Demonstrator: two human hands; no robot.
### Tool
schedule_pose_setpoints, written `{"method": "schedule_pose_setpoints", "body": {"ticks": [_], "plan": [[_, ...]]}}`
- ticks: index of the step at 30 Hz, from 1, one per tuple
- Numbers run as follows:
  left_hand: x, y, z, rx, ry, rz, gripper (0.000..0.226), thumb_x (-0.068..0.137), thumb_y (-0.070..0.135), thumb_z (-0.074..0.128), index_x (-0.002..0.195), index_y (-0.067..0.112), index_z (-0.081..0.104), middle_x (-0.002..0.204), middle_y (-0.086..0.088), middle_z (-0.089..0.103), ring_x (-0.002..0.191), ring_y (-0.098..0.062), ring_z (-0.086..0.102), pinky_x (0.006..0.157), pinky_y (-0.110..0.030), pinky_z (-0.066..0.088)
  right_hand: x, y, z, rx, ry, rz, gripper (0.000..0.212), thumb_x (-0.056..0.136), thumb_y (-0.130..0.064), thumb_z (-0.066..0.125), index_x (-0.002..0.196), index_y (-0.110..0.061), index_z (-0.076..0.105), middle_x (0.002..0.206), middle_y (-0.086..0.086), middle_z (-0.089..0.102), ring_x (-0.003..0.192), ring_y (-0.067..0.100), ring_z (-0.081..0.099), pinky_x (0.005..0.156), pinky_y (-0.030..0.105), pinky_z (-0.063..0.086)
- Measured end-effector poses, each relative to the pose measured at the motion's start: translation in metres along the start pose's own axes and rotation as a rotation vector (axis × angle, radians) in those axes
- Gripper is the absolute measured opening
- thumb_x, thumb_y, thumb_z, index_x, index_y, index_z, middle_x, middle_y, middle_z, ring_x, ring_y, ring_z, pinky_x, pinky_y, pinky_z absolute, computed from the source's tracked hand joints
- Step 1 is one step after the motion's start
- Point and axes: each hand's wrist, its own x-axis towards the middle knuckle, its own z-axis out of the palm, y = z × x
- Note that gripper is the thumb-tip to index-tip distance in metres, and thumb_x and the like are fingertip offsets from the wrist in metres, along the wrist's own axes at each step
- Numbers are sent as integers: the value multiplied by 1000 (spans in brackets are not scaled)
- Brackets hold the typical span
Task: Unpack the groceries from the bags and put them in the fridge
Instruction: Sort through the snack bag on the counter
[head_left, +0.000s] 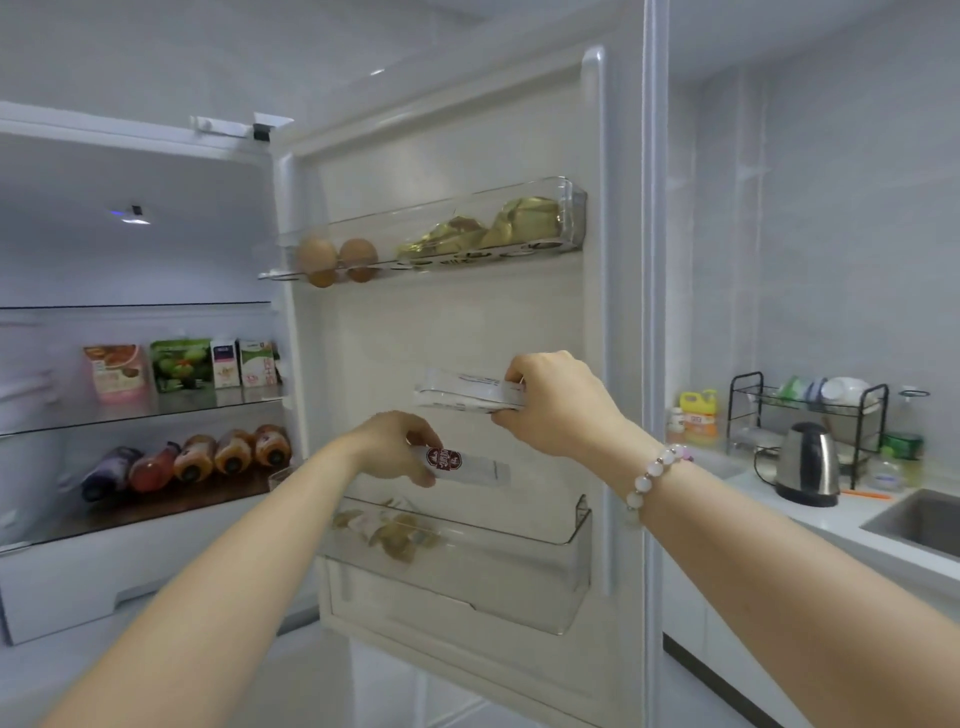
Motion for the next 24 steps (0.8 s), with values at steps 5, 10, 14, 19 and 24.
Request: {"method": "schedule_pose_setpoints", "body": {"ticks": [5, 10, 14, 19, 24], "plan": [[29, 20, 26, 138, -280, 14, 42, 76, 24, 75, 116, 25, 61, 114, 9, 53, 102, -9, 48, 85, -19, 38, 14, 4, 14, 81, -23, 7, 23, 84, -30, 65, 99, -14, 60, 96, 2, 62, 86, 25, 58, 65, 30, 45], [44, 35, 59, 232, -517, 37, 44, 78, 22, 74, 119, 26, 60, 118, 9, 56, 106, -12, 52, 79, -18, 38, 15, 14, 24, 122, -43, 18, 26, 85, -31, 64, 103, -14, 60, 97, 1, 62, 80, 22, 54, 65, 29, 45], [47, 38, 75, 270, -567, 40, 41, 74, 20, 76, 112, 28, 63, 110, 8, 58, 100, -15, 55, 80, -24, 46, 16, 16, 28, 164, -72, 36, 24, 84, -30, 64, 100, -14, 59, 95, 3, 63, 85, 24, 59, 65, 29, 46], [44, 37, 78, 355, -522, 19, 38, 75, 16, 74, 112, 16, 65, 100, 0, 59, 88, -19, 53, 42, -9, 38, 15, 15, 37, 162, -137, 56, 24, 84, -30, 65, 98, -12, 57, 94, 3, 60, 87, 25, 58, 64, 29, 45], [45, 21, 50, 408, -401, -79, 73, 70, 35, 78, 135, 25, 47, 131, 8, 50, 116, -17, 51, 94, -30, 47, 13, 19, 43, 131, -180, 91, 21, 85, -30, 64, 93, -14, 53, 92, 2, 54, 81, 22, 52, 63, 28, 41]]}}
